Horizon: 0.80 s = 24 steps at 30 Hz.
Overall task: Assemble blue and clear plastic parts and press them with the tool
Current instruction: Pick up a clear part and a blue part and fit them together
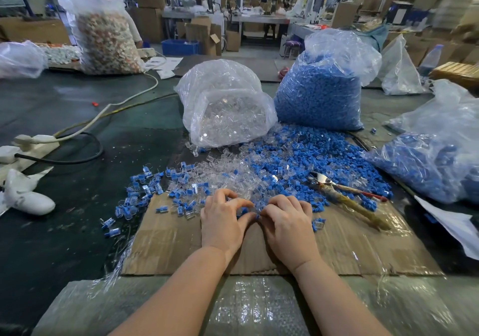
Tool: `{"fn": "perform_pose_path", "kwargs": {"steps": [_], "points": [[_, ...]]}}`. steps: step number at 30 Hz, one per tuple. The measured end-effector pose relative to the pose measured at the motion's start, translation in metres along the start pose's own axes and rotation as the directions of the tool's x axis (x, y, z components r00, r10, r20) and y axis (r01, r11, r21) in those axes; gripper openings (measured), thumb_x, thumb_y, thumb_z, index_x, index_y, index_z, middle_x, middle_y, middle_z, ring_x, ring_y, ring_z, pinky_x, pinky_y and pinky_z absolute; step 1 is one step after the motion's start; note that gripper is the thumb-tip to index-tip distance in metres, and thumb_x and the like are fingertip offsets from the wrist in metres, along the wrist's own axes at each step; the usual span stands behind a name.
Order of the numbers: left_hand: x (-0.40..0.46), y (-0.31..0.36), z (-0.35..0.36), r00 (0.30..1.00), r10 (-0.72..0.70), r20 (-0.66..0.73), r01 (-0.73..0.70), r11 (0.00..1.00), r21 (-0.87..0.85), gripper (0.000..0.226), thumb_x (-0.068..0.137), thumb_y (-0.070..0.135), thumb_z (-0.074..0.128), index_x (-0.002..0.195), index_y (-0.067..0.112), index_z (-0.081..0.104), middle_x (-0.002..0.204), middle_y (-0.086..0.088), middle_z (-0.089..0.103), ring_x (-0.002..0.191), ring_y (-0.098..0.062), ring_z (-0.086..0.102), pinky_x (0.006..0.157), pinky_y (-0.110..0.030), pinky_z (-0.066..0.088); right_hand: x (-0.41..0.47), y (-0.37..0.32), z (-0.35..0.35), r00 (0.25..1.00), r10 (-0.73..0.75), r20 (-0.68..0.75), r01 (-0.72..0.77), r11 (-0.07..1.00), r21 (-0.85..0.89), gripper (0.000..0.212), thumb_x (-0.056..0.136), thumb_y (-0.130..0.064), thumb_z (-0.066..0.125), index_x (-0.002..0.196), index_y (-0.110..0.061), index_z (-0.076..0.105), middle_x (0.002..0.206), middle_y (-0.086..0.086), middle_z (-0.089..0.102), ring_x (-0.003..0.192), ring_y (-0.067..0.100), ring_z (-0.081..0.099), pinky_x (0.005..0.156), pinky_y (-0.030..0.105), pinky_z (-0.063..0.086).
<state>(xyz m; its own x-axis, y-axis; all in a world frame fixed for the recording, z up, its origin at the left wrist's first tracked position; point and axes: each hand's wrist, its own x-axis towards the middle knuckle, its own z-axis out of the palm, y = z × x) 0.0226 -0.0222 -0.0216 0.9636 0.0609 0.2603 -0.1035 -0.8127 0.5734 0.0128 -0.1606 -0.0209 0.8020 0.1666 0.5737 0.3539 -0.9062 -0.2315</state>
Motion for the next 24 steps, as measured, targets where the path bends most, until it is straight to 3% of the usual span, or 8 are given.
{"fn": "perform_pose_path", "kwargs": {"steps": [4, 8, 13, 19, 24], "points": [[-0.0009, 0.0008, 0.0012, 0.999, 0.04, 0.024, -0.041, 0.999, 0.031, 0.033, 0.089, 0.04, 0.055, 0.121, 0.044, 0.055, 0.112, 0.01, 0.037, 0.11, -0.008, 0.029, 0.088, -0.02, 0.014, -0.0001, 0.0026, -0.0022, 0.996, 0.078, -0.042, -0.075, 0.995, 0.062, 0.009, 0.073, -0.016, 0.074, 0.068, -0.015, 0.066, 0.078, -0.001, 0.062, 0.073, 0.025, 0.058, 0.072, 0.034, 0.027], [0.0008, 0.0015, 0.002, 0.999, 0.033, -0.002, -0.033, 0.999, 0.022, 0.024, 0.085, 0.04, 0.06, 0.109, 0.038, 0.064, 0.104, 0.013, 0.034, 0.1, -0.004, 0.025, 0.083, -0.018, 0.012, 0.0002, 0.0023, -0.0032, 0.992, 0.112, -0.061, -0.105, 0.988, 0.117, 0.008, 0.073, -0.021, 0.064, 0.069, -0.015, 0.065, 0.079, -0.001, 0.063, 0.074, 0.024, 0.059, 0.072, 0.037, 0.038], [-0.0008, -0.0001, 0.0044, 0.996, 0.076, -0.05, -0.075, 0.997, 0.03, 0.024, 0.085, 0.037, 0.061, 0.108, 0.033, 0.066, 0.1, 0.015, 0.033, 0.094, 0.0, 0.021, 0.079, -0.015, 0.011, -0.0001, 0.0042, -0.0035, 0.984, 0.159, -0.077, -0.147, 0.979, 0.141, 0.007, 0.071, -0.016, 0.069, 0.069, -0.013, 0.063, 0.077, 0.001, 0.062, 0.073, 0.028, 0.058, 0.069, 0.039, 0.039], [-0.0046, 0.0, 0.0057, 0.994, 0.097, -0.058, -0.094, 0.994, 0.048, 0.029, 0.088, 0.031, 0.058, 0.117, 0.033, 0.061, 0.105, 0.013, 0.037, 0.105, -0.007, 0.029, 0.087, -0.016, 0.013, -0.0002, 0.004, -0.0031, 0.987, 0.146, -0.063, -0.14, 0.985, 0.103, 0.014, 0.071, -0.011, 0.075, 0.069, -0.013, 0.062, 0.075, 0.001, 0.06, 0.071, 0.027, 0.056, 0.067, 0.037, 0.039], [-0.0026, 0.0001, 0.0061, 0.994, 0.108, -0.006, -0.107, 0.991, 0.083, 0.033, 0.085, 0.042, 0.059, 0.117, 0.037, 0.06, 0.102, 0.016, 0.031, 0.105, -0.007, 0.031, 0.09, -0.02, 0.018, -0.0008, 0.0035, -0.0032, 0.99, 0.118, -0.075, -0.112, 0.99, 0.086, 0.01, 0.072, -0.015, 0.07, 0.068, -0.013, 0.061, 0.074, 0.001, 0.059, 0.069, 0.026, 0.055, 0.066, 0.036, 0.039]]}}
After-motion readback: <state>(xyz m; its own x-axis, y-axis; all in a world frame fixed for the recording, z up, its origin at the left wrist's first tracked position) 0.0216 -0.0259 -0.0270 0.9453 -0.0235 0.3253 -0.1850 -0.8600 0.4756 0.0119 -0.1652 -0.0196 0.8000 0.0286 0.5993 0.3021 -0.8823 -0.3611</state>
